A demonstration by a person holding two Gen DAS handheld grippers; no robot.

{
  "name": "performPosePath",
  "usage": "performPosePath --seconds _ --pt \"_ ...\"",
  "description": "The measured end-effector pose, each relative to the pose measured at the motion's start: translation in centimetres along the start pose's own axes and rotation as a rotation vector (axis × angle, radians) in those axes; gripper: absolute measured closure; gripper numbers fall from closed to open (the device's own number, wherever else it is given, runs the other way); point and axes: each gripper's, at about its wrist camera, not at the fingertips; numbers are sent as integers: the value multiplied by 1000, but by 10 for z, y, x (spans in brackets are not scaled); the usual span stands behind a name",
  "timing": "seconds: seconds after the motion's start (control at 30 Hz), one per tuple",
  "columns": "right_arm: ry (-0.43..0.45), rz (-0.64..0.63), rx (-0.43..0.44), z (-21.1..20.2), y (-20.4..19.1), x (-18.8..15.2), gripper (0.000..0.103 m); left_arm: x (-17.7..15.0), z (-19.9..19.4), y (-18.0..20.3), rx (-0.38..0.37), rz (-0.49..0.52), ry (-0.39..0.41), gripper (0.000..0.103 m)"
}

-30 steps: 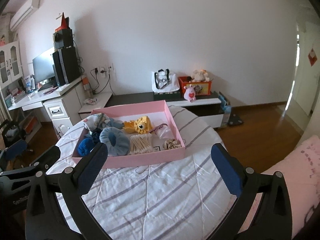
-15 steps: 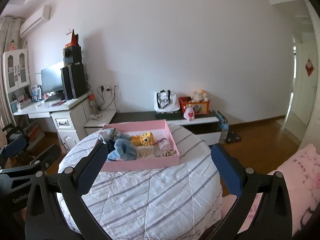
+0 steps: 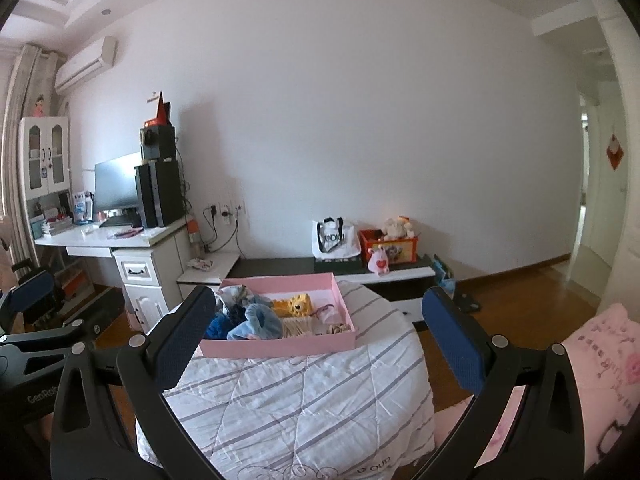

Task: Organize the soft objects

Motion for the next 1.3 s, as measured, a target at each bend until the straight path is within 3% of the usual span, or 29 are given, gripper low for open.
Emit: performPosePath --seconds 0.3,1.3 --pt "39 -10 2 -19 -4 2 0 -6 -21 0 5 -6 31 0" --pt "48 -15 1 -24 -7 1 0 -9 -21 4 13 -6 40 0"
Point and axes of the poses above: each gripper's, at about its wrist camera, not at the fingertips, and z roughly the way its jaws point, y to its right, x to its top, and after that the axes turned 1 degree about y, right-handed
